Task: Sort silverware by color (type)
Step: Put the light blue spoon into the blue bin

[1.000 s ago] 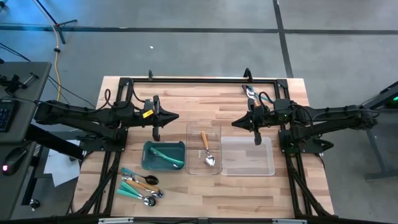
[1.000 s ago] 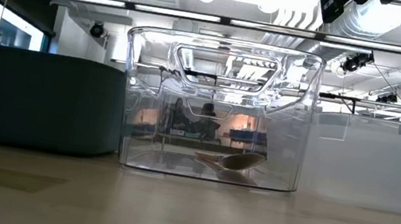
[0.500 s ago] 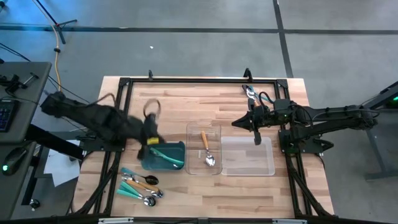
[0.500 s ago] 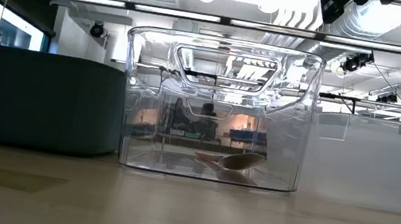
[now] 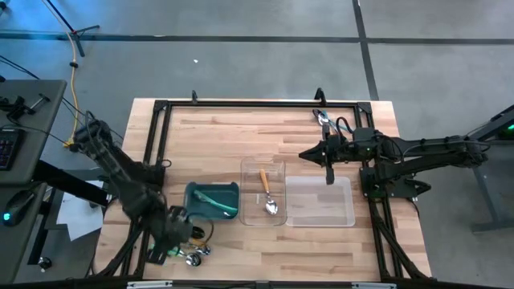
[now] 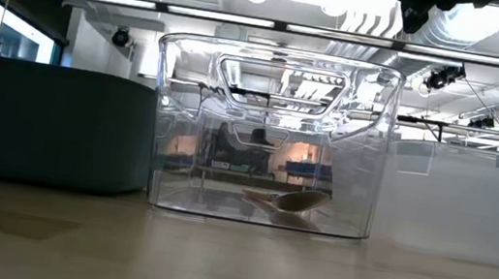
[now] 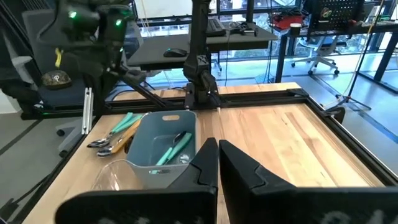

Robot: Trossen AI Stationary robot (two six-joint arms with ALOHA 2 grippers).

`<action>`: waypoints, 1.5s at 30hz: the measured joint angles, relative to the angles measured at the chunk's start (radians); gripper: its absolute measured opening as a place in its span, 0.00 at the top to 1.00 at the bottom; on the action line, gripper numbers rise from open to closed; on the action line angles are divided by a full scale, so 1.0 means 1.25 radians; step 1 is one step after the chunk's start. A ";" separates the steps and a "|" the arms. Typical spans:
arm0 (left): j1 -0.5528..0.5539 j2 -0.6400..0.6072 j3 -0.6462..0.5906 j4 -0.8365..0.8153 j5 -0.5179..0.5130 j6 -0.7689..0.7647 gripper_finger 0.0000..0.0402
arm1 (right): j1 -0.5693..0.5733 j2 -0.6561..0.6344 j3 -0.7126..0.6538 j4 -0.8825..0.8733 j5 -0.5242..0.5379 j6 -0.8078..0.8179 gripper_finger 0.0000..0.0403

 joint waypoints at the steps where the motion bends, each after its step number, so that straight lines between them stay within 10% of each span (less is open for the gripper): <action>1: -0.015 0.014 0.000 0.001 -0.002 -0.021 1.00 | 0.000 0.000 0.000 0.000 0.000 0.000 1.00; 15: -0.128 0.190 -0.003 0.120 -0.028 -0.147 0.94 | 0.000 0.000 0.000 -0.049 0.002 0.000 1.00; 30: -0.165 0.169 -0.143 0.204 -0.052 -0.255 0.66 | 0.000 0.000 0.000 -0.054 0.062 -0.001 1.00; 45: -0.163 0.169 -0.194 0.279 0.005 -0.254 0.63 | 0.000 0.000 0.000 -0.059 0.062 -0.006 1.00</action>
